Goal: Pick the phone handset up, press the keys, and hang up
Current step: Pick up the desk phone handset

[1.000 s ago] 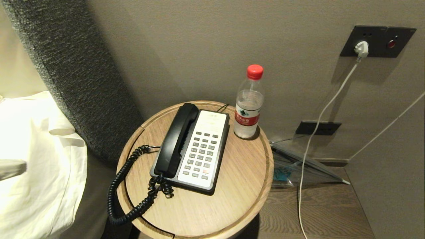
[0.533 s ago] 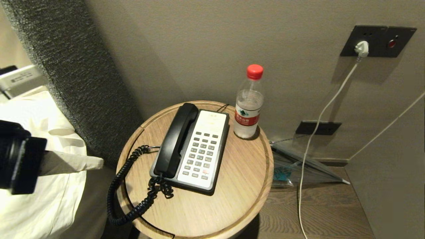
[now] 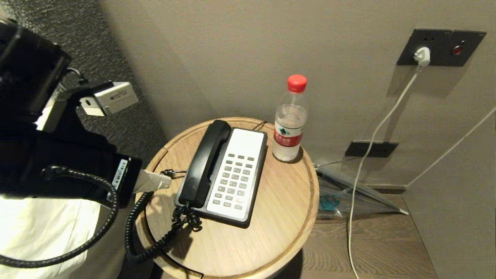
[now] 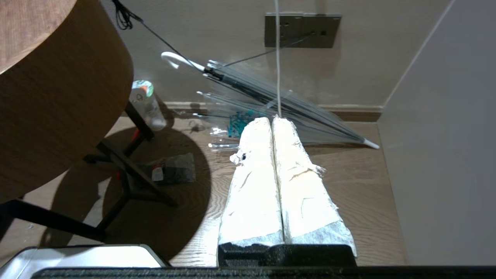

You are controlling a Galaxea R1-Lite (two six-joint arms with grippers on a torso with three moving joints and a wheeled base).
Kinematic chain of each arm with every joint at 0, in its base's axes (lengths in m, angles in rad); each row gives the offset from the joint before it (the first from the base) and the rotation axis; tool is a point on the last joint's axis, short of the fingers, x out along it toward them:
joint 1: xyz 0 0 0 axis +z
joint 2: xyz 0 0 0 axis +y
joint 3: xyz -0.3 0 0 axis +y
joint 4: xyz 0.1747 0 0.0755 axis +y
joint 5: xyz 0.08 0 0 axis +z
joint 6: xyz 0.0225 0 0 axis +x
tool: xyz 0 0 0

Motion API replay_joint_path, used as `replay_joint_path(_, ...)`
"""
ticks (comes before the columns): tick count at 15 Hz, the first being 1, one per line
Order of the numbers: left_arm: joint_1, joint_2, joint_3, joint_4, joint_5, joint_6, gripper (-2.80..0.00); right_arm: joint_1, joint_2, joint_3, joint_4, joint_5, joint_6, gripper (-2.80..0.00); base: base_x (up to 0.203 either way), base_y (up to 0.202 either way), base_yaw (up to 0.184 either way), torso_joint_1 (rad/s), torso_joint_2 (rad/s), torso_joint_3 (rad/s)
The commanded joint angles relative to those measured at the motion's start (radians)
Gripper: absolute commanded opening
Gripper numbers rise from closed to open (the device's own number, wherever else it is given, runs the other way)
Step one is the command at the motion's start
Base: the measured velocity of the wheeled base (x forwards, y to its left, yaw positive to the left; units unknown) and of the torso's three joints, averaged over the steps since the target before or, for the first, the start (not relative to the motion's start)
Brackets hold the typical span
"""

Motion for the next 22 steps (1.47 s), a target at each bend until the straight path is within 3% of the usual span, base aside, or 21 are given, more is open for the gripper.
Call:
replay_joint_path(1, -0.012, 0.059, -0.009, 0.0, 0.02, -0.007, 0.0, 0.0, 0.0, 0.0, -0.001, 0.0, 0.0, -2.8, 0.0, 0.0, 0.0, 0.0, 0.0, 0.0)
replay_joint_path(9, -0.059, 0.185, -0.019, -0.083, 0.089, 0.005, 0.0, 0.0, 0.0, 0.001, -0.001, 0.0, 0.0, -2.8, 0.0, 0.0, 0.0, 0.0, 0.0, 0.0)
replay_joint_path(12, -0.058, 0.224, -0.027, -0.172, 0.143, 0.034, 0.0, 0.0, 0.0, 0.001, -0.001, 0.0, 0.0, -2.8, 0.0, 0.0, 0.0, 0.0, 0.0, 0.0)
replay_joint_path(22, -0.05, 0.263, -0.03, -0.174, 0.148, 0.062, 0.0, 0.0, 0.0, 0.0, -0.001, 0.0, 0.0, -2.8, 0.0, 0.0, 0.0, 0.0, 0.0, 0.0)
